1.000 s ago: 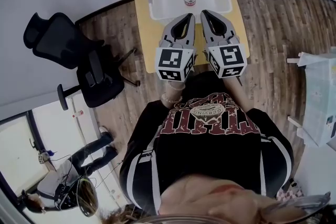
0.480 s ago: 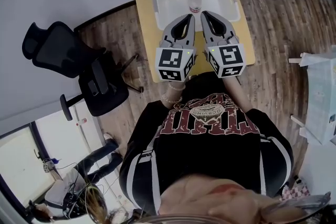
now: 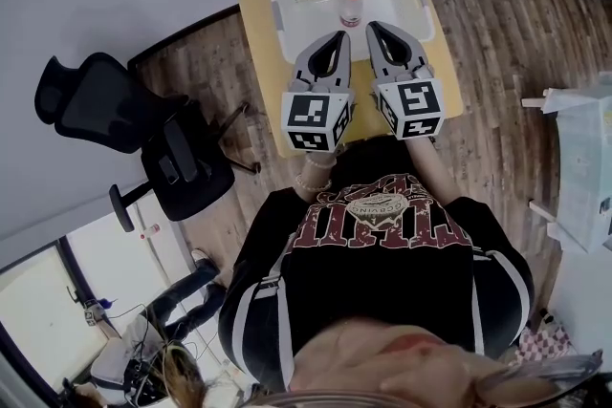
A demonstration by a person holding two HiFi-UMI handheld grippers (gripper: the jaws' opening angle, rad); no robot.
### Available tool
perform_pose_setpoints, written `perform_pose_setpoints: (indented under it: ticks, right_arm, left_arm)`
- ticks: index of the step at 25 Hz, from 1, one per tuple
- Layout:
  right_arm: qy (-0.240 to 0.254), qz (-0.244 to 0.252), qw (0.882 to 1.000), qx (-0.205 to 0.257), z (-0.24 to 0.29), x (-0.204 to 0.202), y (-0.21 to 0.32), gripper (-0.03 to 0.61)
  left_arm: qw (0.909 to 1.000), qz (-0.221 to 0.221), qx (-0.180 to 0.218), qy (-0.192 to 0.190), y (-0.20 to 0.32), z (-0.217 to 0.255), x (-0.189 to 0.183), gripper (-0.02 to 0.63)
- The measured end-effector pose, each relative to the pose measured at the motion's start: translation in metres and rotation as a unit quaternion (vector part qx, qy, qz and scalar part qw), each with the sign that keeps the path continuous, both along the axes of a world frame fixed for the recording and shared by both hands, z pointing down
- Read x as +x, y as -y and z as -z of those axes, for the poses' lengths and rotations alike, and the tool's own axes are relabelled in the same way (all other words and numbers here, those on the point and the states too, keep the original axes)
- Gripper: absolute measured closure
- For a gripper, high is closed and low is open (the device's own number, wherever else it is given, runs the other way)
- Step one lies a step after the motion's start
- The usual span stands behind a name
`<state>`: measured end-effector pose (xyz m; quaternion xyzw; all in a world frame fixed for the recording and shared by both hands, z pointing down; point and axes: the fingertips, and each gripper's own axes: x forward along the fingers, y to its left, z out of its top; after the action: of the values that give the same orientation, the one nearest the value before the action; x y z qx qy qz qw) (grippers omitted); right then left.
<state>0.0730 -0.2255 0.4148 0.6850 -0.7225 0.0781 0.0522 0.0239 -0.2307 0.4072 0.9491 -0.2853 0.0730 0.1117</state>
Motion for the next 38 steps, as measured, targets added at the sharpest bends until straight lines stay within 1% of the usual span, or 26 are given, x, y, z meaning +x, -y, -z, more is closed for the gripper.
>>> perform_pose_setpoints:
  ticks: [4, 10, 18, 27, 38]
  right_arm:
    - [-0.006, 0.003, 1.000, -0.011, -0.004, 0.010, 0.001, 0.561]
    - [-0.014, 0.022, 0.999, -0.025, -0.009, 0.018, 0.008, 0.560]
    - [-0.035, 0.045, 0.997, -0.049, -0.029, 0.027, 0.023, 0.560]
    - [-0.049, 0.078, 0.993, -0.079, -0.054, 0.025, 0.045, 0.560]
    - [-0.051, 0.102, 0.988, -0.106, -0.075, 0.025, 0.074, 0.558]
  left_arm:
    - [0.9999, 0.011, -0.004, 0.002, 0.000, 0.000, 0.005, 0.574]
    - [0.9996, 0.028, -0.007, 0.004, -0.002, 0.003, 0.011, 0.574]
    - [0.9987, 0.048, -0.012, 0.010, -0.006, 0.001, 0.016, 0.574]
    - [0.9976, 0.066, -0.018, 0.012, -0.012, -0.004, 0.014, 0.574]
    - [0.9964, 0.081, -0.021, 0.015, -0.008, -0.006, 0.014, 0.574]
